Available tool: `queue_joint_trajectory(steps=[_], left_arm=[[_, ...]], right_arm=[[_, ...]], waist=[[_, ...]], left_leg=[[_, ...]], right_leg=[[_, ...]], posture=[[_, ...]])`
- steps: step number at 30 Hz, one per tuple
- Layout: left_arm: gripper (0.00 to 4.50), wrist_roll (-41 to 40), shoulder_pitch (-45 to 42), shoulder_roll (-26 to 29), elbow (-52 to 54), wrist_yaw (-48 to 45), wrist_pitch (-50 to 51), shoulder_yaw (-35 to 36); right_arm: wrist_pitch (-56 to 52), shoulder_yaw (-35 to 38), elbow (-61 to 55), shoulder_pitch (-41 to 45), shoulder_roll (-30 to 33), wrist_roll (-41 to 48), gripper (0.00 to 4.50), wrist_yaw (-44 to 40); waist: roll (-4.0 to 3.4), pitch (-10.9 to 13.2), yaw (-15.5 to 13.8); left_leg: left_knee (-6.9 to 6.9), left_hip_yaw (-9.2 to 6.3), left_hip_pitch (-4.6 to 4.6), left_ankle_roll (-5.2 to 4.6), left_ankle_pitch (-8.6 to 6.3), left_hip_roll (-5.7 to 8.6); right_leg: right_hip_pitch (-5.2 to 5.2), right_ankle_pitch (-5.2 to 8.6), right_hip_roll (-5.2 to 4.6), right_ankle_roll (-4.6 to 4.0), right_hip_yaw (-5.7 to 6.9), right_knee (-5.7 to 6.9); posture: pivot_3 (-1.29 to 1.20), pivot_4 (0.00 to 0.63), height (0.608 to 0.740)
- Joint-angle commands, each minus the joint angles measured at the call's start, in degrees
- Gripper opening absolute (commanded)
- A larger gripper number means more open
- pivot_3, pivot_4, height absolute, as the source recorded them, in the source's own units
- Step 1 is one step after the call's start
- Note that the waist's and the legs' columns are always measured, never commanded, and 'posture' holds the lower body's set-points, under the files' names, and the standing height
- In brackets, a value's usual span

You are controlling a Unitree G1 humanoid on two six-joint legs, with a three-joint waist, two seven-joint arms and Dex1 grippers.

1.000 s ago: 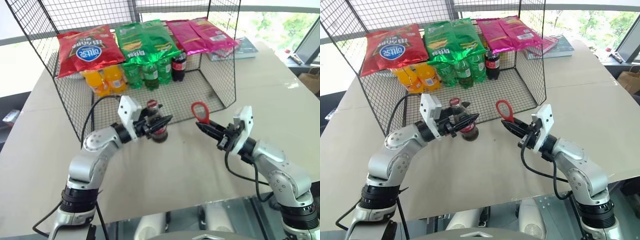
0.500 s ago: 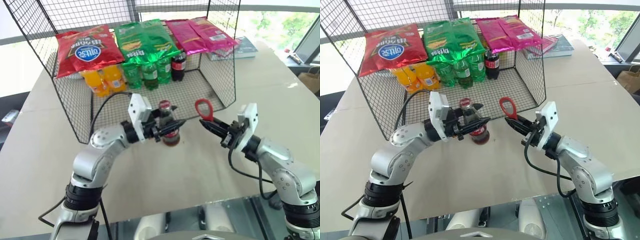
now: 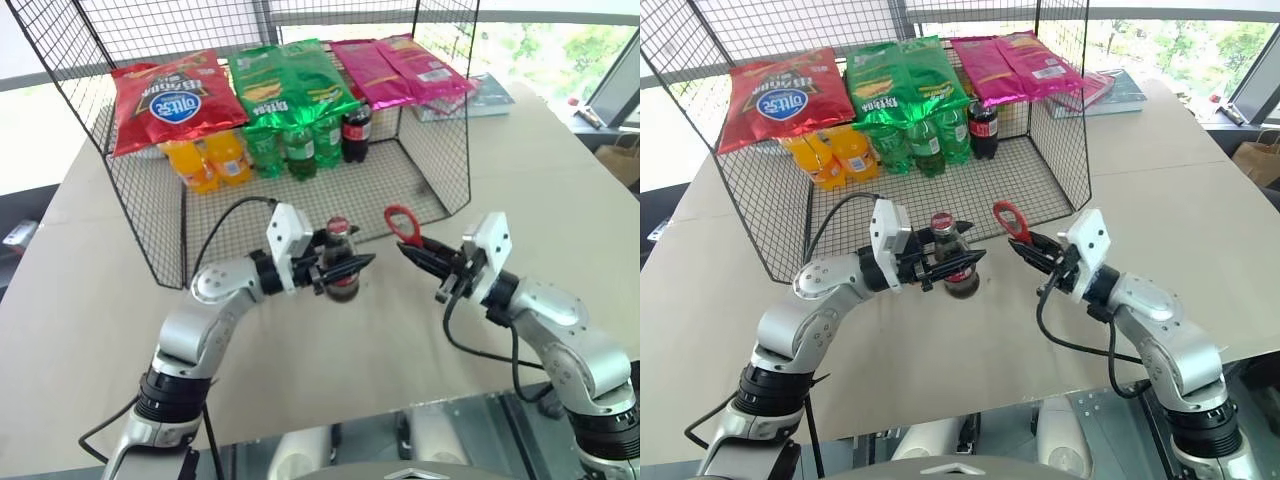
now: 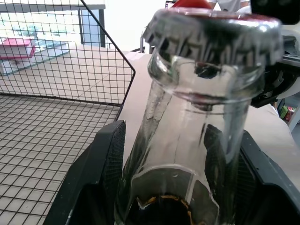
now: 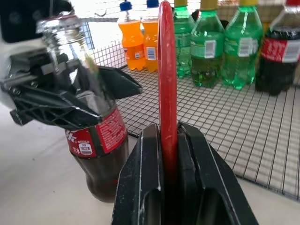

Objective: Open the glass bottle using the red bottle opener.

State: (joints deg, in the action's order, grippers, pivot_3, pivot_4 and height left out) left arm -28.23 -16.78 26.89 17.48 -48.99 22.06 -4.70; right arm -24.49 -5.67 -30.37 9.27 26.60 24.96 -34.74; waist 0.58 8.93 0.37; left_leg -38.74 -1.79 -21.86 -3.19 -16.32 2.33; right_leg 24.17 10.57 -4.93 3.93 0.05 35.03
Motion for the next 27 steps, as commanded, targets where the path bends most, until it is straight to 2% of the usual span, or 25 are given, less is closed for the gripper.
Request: queue_joint_trajectory(steps=[1, 7, 9, 12, 22, 27], left_arm=[[2.26, 0.33, 0.03, 0.32, 1.16, -0.11, -1.21, 0.66], [2.26, -2.28, 0.36, 0.12, 1.81, -0.10, 0.15, 2.25], [3.31, -2.94, 0.10, 0.15, 1.97, -0.11, 0.16, 2.79], [4.38, -1.95, -0.02, 0.47, 2.03, 0.51, -0.12, 2.89], [4.38, -4.00, 3.64, 4.86, 5.91, -1.43, 1.11, 5.89], [4.38, -3.40, 4.59, 5.66, 5.69, -2.43, 0.33, 4.79]], right_arm=[[5.37, -2.19, -1.41, 1.87, 0.03, -5.64, 0.00, 0.46], [10.09, -4.37, 0.79, 4.53, -2.23, -12.24, 0.00, 3.02], [10.80, -4.29, 1.62, 4.68, -2.69, -12.86, 0.00, 2.90], [11.43, -4.03, 2.34, 4.57, -3.05, -13.37, 0.00, 2.74], [12.23, -3.65, 2.22, 4.37, -3.03, -14.17, 0.00, 2.58], [13.20, -3.92, 2.70, 4.78, -3.08, -14.72, 0.00, 2.28]], waist=[[0.00, 0.00, 0.05], [0.00, 0.00, 0.10], [0.00, 0.00, 0.07], [0.00, 0.00, 0.08], [-0.01, 0.01, 0.27], [-0.01, 0.01, 0.10]], left_leg=[[0.00, 0.00, 0.00, 0.00, 0.00, 0.00], [0.00, 0.00, 0.00, 0.01, 0.00, 0.00], [0.00, -0.02, 0.00, 0.01, 0.00, 0.00], [0.00, -0.01, -0.02, 0.01, 0.00, 0.00], [0.03, -0.02, 0.00, 0.01, 0.00, -0.02], [0.03, -0.02, -0.01, 0.01, 0.00, -0.01]], right_leg=[[0.00, 0.00, 0.00, 0.00, 0.00, 0.00], [0.00, 0.00, 0.00, 0.00, 0.00, 0.00], [0.00, 0.00, 0.01, 0.00, 0.00, 0.00], [0.00, 0.00, 0.00, 0.00, 0.01, -0.04], [0.01, 0.00, 0.00, -0.01, 0.01, -0.04], [0.00, 0.00, 0.00, -0.01, 0.01, -0.05]], posture=[[0.00, 0.150, 0.740], [0.00, 0.150, 0.740], [0.00, 0.150, 0.740], [0.00, 0.150, 0.740], [0.00, 0.150, 0.740], [0.00, 0.150, 0.740]])
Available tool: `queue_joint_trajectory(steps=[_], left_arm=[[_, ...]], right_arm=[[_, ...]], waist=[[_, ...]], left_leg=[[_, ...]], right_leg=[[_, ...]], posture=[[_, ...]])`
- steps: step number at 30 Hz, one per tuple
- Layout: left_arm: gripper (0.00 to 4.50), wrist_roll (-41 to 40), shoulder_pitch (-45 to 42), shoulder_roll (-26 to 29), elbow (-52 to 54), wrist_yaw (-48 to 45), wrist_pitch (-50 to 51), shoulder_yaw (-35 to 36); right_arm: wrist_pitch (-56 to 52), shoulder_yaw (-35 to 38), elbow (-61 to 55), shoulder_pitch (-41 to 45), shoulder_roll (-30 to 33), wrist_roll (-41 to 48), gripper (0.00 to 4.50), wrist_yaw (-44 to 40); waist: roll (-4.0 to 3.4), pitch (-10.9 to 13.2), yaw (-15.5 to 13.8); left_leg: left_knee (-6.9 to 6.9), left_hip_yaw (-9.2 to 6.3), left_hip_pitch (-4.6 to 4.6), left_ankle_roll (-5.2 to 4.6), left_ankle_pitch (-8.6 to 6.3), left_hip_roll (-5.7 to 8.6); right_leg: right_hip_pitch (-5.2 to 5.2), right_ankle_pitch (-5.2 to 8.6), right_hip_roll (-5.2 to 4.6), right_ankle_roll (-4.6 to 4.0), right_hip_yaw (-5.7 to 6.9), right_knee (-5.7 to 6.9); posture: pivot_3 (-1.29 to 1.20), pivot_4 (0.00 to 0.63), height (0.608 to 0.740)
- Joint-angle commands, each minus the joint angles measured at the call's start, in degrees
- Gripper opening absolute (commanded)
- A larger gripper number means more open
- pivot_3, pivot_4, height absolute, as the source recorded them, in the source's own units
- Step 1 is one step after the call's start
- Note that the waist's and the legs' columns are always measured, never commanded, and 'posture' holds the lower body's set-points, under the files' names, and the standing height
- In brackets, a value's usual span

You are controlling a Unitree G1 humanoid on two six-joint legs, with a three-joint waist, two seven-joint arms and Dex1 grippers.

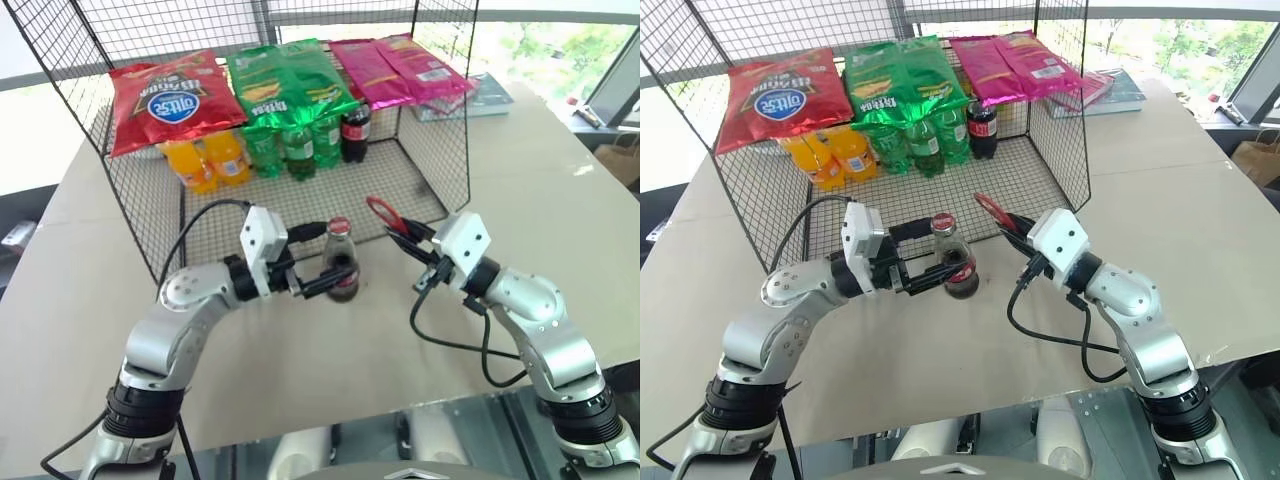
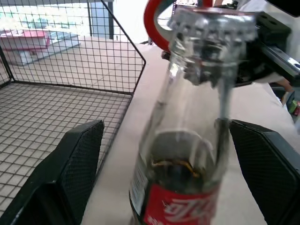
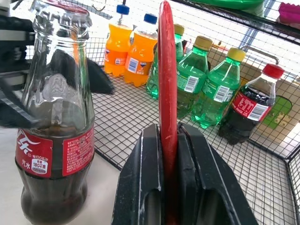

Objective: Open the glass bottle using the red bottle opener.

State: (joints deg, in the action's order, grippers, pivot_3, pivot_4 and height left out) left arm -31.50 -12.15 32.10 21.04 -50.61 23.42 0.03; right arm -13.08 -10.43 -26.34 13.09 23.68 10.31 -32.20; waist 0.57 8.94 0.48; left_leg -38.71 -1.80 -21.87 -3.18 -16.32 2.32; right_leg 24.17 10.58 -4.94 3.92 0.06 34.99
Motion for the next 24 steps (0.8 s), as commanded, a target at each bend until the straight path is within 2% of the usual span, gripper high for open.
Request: queue_joint_trajectory(steps=[1, 3, 4, 5, 8, 16, 24], left_arm=[[4.38, 0.11, -0.21, 0.23, 1.88, -0.87, -1.27, -0.32], [4.38, 0.24, -0.61, -0.26, 1.49, -1.23, -1.51, -1.03], [3.83, 0.22, -0.80, -0.48, 1.23, -1.33, -1.55, -1.23], [3.59, 0.31, -0.96, -0.59, 0.94, -1.45, -1.65, -1.33], [2.16, 0.50, -1.07, -0.60, 0.37, -1.97, -1.93, -1.33], [2.12, 1.22, -0.96, -0.58, -0.39, -2.56, -2.94, -1.36], [2.12, 0.66, -1.34, -0.62, -1.22, -2.60, -2.75, -0.84]], right_arm=[[1.92, 0.71, -1.19, 1.09, -0.23, -0.16, 0.00, -0.35], [2.20, 0.40, -0.90, 1.36, -0.37, -0.39, 0.00, -0.51], [2.35, 0.21, -0.76, 1.49, -0.46, -0.53, 0.00, -0.60], [2.52, 0.05, -0.59, 1.61, -0.55, -0.69, 0.00, -0.69], [2.98, -0.40, -0.32, 1.91, -0.82, -1.29, 0.00, -1.05], [6.20, -3.43, 0.67, 2.94, -2.24, -4.47, 0.00, -1.49], [18.26, -6.21, 5.40, 4.41, -2.27, -13.34, 0.00, 0.02]], waist=[[0.00, 0.00, 0.00], [0.00, 0.00, 0.05], [0.00, 0.00, 0.06], [0.00, 0.00, 0.08], [0.00, 0.00, 0.10], [0.00, 0.00, 0.10], [0.00, 0.00, 0.12]], left_leg=[[0.00, 0.00, 0.00, 0.00, 0.00, 0.00], [0.00, 0.00, 0.00, 0.00, 0.00, 0.00], [0.00, 0.00, 0.01, 0.00, 0.00, 0.00], [0.00, 0.00, 0.00, 0.00, 0.00, 0.00], [0.00, 0.00, 0.01, 0.00, 0.00, 0.00], [0.00, 0.00, 0.01, 0.00, 0.00, 0.00], [0.00, 0.01, 0.01, 0.00, 0.00, 0.01]], right_leg=[[0.00, 0.00, 0.00, 0.00, 0.00, -0.01], [0.00, 0.00, 0.00, 0.00, 0.00, 0.00], [0.00, 0.00, 0.00, 0.00, 0.00, 0.00], [0.00, 0.00, 0.01, 0.00, 0.00, 0.00], [0.00, 0.00, 0.01, 0.00, 0.00, 0.01], [0.00, 0.00, 0.01, 0.00, 0.00, 0.00], [0.00, 0.00, 0.01, 0.00, 0.00, 0.00]], posture=[[0.00, 0.150, 0.740], [0.00, 0.150, 0.740], [0.00, 0.150, 0.740], [0.00, 0.150, 0.740], [0.00, 0.150, 0.740], [0.00, 0.150, 0.740], [0.00, 0.150, 0.740]])
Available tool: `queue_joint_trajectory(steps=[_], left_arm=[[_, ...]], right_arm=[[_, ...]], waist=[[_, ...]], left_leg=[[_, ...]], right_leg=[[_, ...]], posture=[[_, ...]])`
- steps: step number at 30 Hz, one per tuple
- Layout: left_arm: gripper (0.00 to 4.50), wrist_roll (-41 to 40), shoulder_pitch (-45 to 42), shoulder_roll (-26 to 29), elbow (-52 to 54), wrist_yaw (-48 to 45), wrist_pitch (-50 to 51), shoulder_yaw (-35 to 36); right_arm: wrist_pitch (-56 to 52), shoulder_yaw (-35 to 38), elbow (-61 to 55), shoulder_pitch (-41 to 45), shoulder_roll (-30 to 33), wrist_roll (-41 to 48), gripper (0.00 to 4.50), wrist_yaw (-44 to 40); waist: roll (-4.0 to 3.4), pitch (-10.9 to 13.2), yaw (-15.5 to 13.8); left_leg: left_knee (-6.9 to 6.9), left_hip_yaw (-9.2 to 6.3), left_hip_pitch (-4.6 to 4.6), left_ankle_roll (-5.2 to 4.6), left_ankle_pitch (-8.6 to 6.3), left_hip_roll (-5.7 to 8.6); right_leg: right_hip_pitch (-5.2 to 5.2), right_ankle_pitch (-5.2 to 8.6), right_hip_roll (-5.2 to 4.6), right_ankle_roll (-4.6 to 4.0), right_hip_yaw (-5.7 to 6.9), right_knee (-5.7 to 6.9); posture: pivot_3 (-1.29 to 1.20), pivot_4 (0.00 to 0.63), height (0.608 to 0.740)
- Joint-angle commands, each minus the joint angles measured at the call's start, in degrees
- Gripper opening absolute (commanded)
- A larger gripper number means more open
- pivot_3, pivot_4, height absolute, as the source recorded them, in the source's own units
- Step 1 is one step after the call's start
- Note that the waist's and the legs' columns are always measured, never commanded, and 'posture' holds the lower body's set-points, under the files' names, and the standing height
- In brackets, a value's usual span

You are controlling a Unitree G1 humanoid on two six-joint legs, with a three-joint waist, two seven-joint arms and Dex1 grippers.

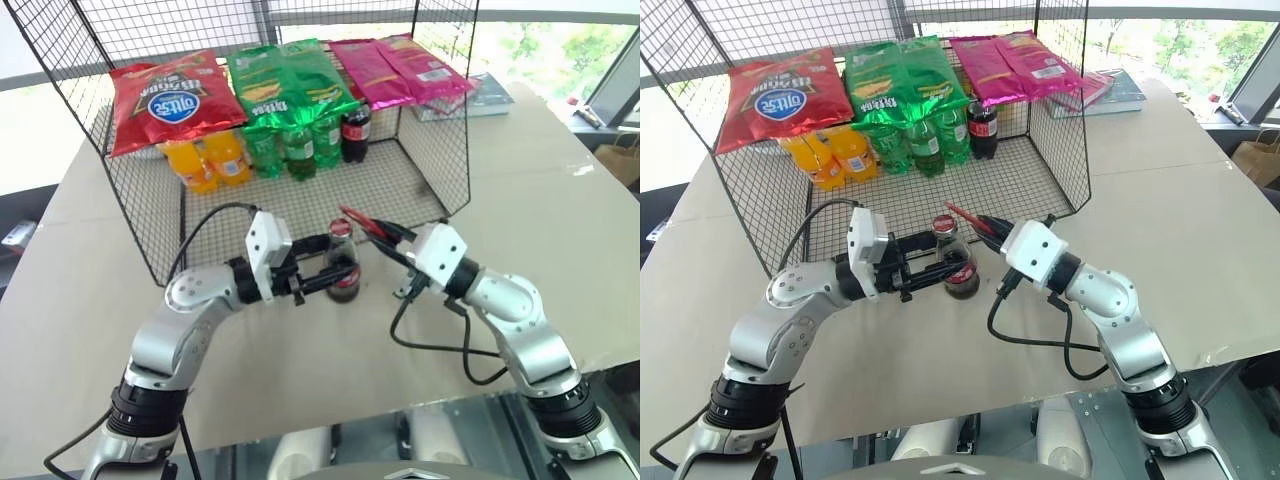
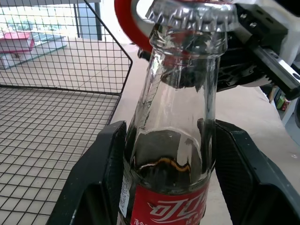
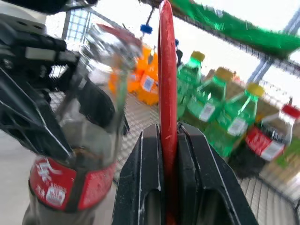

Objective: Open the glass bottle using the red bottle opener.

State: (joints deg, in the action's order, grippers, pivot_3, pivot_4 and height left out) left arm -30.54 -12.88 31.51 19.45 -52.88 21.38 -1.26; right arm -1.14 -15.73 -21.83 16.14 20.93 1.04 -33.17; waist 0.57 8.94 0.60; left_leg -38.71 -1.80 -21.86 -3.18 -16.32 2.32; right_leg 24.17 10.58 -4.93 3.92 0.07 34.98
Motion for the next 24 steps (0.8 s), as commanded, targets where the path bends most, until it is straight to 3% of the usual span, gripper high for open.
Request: queue_joint_trajectory(steps=[1, 12, 24], left_arm=[[2.12, -0.38, -0.63, -0.04, 0.35, -0.37, -0.65, 0.45], [2.12, -1.41, -0.80, 0.26, 0.39, -0.47, 0.79, 1.53], [2.12, -2.00, -1.42, 0.88, 0.32, -0.97, 2.36, 2.05]], right_arm=[[7.69, -1.22, 1.58, 1.53, 0.51, -5.13, 0.00, 1.07], [26.86, -5.79, 10.48, -2.21, 0.22, -20.84, 0.00, 10.47], [34.08, -10.71, 25.31, -1.55, -3.14, -37.40, 0.00, 24.86]], waist=[[0.00, 0.00, 0.02], [-0.01, -0.01, 0.03], [-0.04, -0.11, 0.19]], left_leg=[[0.00, 0.00, 0.00, 0.00, 0.00, 0.00], [0.03, 0.01, 0.05, 0.04, 0.02, 0.00], [0.27, 0.10, 0.66, 0.08, 0.04, 0.00]], right_leg=[[0.00, 0.00, 0.00, 0.00, 0.00, 0.00], [-0.01, 0.00, 0.01, 0.00, -0.01, 0.00], [-0.50, 0.04, 0.02, -0.04, -0.09, -0.05]], posture=[[0.00, 0.150, 0.740], [0.00, 0.150, 0.740], [0.00, 0.150, 0.740]])
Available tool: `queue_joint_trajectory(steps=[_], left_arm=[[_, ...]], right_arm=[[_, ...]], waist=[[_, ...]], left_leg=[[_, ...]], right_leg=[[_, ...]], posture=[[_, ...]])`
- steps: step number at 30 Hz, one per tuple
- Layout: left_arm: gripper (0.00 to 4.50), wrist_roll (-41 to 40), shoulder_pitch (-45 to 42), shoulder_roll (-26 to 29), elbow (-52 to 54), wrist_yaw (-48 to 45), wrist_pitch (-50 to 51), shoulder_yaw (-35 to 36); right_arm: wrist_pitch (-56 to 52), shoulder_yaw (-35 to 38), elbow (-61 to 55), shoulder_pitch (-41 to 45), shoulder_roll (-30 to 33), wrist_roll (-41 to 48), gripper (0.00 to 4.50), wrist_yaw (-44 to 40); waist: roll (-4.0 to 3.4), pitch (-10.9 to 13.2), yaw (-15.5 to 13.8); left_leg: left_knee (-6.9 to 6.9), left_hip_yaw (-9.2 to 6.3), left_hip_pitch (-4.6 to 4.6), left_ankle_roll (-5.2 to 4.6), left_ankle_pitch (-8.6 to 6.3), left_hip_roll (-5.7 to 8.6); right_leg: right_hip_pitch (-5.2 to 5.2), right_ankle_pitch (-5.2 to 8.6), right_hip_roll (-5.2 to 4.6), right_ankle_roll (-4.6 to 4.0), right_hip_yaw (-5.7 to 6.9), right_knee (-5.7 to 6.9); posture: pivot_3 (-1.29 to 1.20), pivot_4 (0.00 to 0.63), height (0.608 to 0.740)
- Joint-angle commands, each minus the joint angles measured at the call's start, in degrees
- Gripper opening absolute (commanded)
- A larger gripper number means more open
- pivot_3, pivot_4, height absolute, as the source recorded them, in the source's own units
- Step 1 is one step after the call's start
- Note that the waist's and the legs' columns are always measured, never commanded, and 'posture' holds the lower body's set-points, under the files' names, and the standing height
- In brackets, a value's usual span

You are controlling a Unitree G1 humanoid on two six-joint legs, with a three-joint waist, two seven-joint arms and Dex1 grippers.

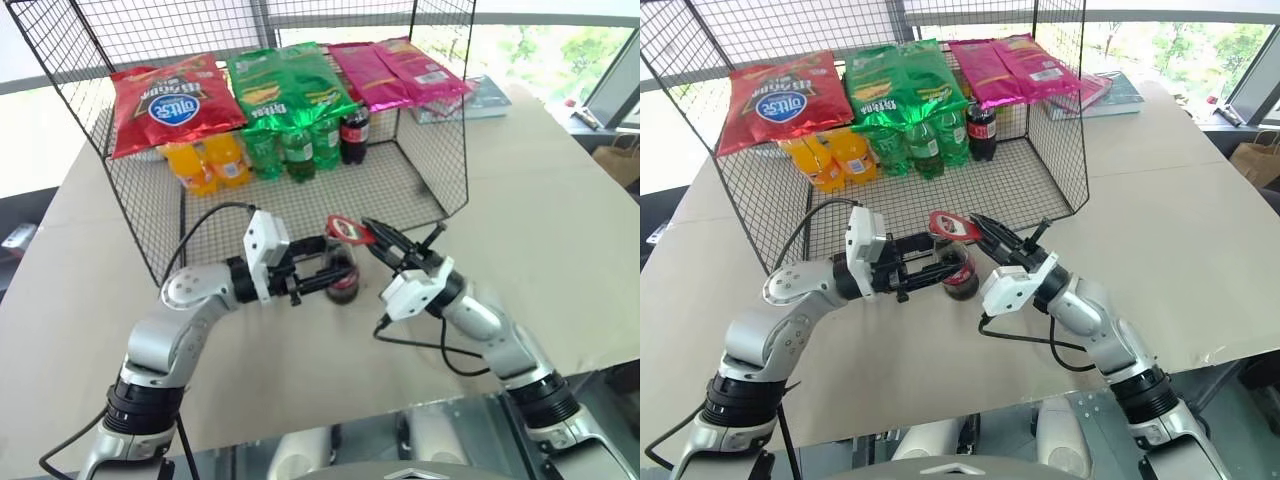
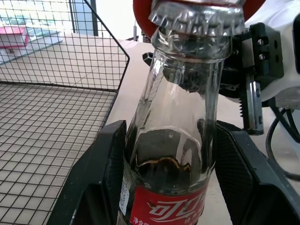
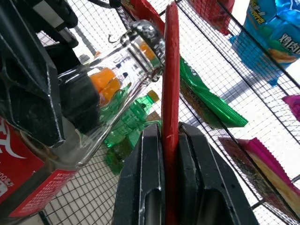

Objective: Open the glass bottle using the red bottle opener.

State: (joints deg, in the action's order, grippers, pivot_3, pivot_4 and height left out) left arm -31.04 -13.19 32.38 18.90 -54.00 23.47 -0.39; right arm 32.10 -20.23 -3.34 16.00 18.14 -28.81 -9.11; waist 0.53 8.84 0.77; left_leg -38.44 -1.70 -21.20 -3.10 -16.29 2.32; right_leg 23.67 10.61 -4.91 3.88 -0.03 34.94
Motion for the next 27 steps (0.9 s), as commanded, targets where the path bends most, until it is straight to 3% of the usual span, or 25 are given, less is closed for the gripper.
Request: queue_joint_trajectory(steps=[1, 11, 19, 27], left_arm=[[2.12, -1.44, -1.19, 0.03, 0.84, 0.13, 0.34, 1.11], [2.12, -1.04, -4.00, -0.46, -0.32, 0.20, 2.06, 0.40], [2.12, 0.52, -2.91, 0.69, -0.29, -0.97, 2.52, -0.96], [2.12, 1.40, -2.15, -0.15, -0.74, -1.14, 1.22, -2.24]], right_arm=[[0.77, -6.61, 8.09, -1.13, -0.90, -9.29, 0.00, 2.59], [-2.02, -9.02, 12.27, 0.39, -1.29, -20.80, 0.00, 11.92], [-3.22, -5.08, 2.48, 3.24, 8.85, -18.13, 0.00, 1.68], [-2.64, -3.87, -2.25, 9.91, 13.95, -13.73, 0.00, -6.05]], waist=[[0.00, 0.00, 0.03], [0.06, -0.25, 0.12], [0.00, -0.48, 0.12], [0.04, -0.51, 0.03]], left_leg=[[0.07, 0.06, 0.14, 0.00, 0.00, 0.00], [0.13, 0.16, 0.56, 0.07, 0.06, -0.05], [0.11, 0.17, 0.61, 0.07, 0.07, -0.06], [0.11, 0.16, 0.55, -0.14, -0.05, -0.09]], right_leg=[[-0.07, 0.03, 0.00, -0.04, -0.07, 0.00], [-0.29, 0.12, 0.08, -0.19, -0.25, 0.09], [-0.33, 0.13, 0.10, -0.22, -0.29, 0.11], [-0.33, 0.13, 0.07, -0.22, -0.26, 0.03]], posture=[[0.00, 0.150, 0.740], [0.00, 0.150, 0.740], [0.00, 0.150, 0.740], [0.00, 0.150, 0.740]])
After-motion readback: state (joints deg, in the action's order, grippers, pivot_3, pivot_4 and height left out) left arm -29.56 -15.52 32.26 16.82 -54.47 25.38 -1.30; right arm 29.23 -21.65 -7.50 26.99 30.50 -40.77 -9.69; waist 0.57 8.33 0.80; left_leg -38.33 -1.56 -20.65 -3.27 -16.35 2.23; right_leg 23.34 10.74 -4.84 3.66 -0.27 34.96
